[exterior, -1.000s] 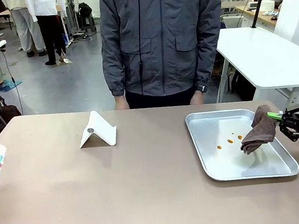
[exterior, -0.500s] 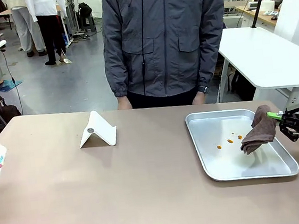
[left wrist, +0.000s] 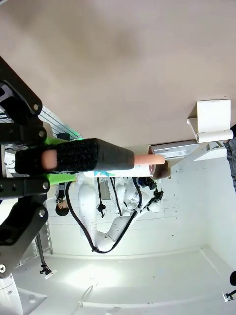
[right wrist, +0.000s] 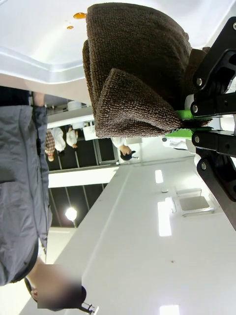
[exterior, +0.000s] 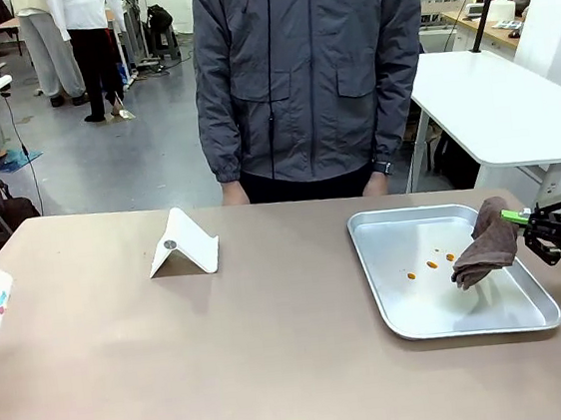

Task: Clean the surface of the table.
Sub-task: Clean the area not pointed to by the person.

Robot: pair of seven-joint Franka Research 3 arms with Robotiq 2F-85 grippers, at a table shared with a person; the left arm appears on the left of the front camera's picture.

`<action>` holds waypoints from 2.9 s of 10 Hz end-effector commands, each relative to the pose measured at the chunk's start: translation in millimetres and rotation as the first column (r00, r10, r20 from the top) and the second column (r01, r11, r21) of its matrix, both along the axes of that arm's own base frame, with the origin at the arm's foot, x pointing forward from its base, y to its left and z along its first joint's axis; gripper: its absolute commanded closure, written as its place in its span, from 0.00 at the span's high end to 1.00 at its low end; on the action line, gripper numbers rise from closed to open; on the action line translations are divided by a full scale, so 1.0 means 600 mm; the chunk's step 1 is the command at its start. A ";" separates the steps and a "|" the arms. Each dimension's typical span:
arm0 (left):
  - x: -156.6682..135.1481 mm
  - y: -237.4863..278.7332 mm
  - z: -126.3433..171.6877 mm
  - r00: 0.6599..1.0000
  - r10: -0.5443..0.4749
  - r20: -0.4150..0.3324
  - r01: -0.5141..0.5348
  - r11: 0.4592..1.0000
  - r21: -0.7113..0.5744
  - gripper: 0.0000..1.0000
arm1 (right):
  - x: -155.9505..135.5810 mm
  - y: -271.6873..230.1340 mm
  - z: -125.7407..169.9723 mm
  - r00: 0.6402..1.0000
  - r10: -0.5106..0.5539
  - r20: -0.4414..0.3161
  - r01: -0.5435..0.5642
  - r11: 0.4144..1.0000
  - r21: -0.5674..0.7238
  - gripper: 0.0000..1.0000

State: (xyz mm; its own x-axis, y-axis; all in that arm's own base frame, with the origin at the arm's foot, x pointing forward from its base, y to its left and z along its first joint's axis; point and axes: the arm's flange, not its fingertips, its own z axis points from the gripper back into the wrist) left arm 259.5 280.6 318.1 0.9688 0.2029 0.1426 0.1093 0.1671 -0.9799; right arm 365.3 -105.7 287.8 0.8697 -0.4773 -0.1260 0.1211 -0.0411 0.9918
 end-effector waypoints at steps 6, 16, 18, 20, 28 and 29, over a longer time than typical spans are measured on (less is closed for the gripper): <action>-0.003 -0.009 0.005 1.000 0.005 -0.002 -0.005 1.000 0.000 0.22 | 0.001 0.002 0.012 1.000 0.002 -0.018 -0.002 1.000 -0.006 0.00; -0.003 -0.009 0.005 1.000 0.005 -0.002 -0.005 1.000 0.000 0.22 | 0.064 -0.003 0.114 0.994 0.105 0.004 -0.089 0.865 -0.494 0.07; -0.003 -0.009 0.005 1.000 0.005 -0.002 -0.005 1.000 0.000 0.22 | 0.094 0.015 0.085 0.991 0.129 0.035 -0.079 0.778 -0.623 0.07; -0.003 -0.009 0.005 1.000 0.005 -0.002 -0.005 1.000 0.000 0.22 | 0.122 0.030 0.063 0.986 0.153 0.067 -0.067 0.729 -0.681 0.07; -0.003 -0.009 0.005 1.000 0.005 -0.002 -0.005 1.000 0.000 0.22 | 0.187 0.121 -0.013 0.984 0.178 0.007 -0.096 0.564 -0.820 0.07; -0.003 -0.009 0.005 1.000 0.005 -0.002 -0.005 1.000 0.000 0.22 | 0.188 0.132 -0.021 0.983 0.182 0.008 -0.095 0.551 -0.829 0.07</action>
State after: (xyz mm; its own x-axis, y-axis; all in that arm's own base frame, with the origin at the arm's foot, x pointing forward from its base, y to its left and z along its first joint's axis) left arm 259.7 279.6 317.8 0.9689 0.2020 0.1427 0.1094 0.1676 -0.9798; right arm 472.6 -33.2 284.7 0.9326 -0.2134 0.2911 -0.0068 0.7959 0.6053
